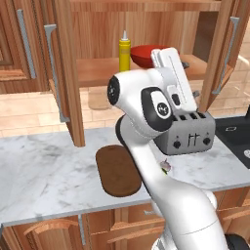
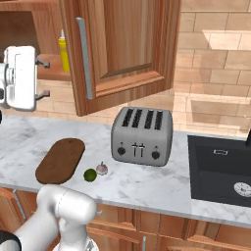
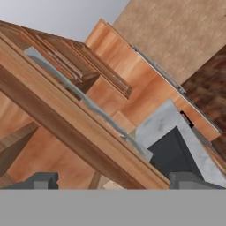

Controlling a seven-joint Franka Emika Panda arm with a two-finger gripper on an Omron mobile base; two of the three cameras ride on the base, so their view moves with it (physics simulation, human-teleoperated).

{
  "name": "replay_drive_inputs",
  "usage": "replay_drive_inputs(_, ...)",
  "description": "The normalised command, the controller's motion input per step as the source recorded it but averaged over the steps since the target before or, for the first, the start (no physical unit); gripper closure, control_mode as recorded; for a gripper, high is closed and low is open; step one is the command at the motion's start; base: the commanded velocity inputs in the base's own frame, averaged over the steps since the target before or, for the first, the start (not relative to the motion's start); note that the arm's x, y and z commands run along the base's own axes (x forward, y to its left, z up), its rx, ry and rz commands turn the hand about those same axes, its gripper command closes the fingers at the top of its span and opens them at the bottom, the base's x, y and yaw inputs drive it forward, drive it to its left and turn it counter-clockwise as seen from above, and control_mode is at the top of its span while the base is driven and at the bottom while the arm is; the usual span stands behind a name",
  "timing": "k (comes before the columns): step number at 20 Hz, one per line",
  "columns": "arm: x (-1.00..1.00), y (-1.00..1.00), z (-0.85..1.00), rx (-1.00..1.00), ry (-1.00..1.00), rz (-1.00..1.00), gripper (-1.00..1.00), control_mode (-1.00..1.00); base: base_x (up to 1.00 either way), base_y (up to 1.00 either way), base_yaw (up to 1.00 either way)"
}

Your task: Open the cabinet. Place the bowl and condiment on the counter. Then place the lime and garlic on the cutting board.

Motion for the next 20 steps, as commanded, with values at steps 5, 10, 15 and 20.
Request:
replay_drive_inputs(5, 0.43, 0.00, 0.00, 0.03, 0.00, -0.01, -1.00, -1.00, 0.00, 0.00, 0.00)
replay_drive_inputs(10, 0.39, 0.00, 0.00, 0.00, 0.00, -0.03, -1.00, -1.00, 0.00, 0.00, 0.00)
replay_drive_inputs(15, 0.34, 0.00, 0.00, 0.00, 0.00, -0.07, -1.00, -1.00, 0.00, 0.00, 0.00)
replay_drive_inputs(20, 0.14, -0.07, 0.00, 0.00, 0.00, -0.13, -1.00, -1.00, 0.00, 0.00, 0.00)
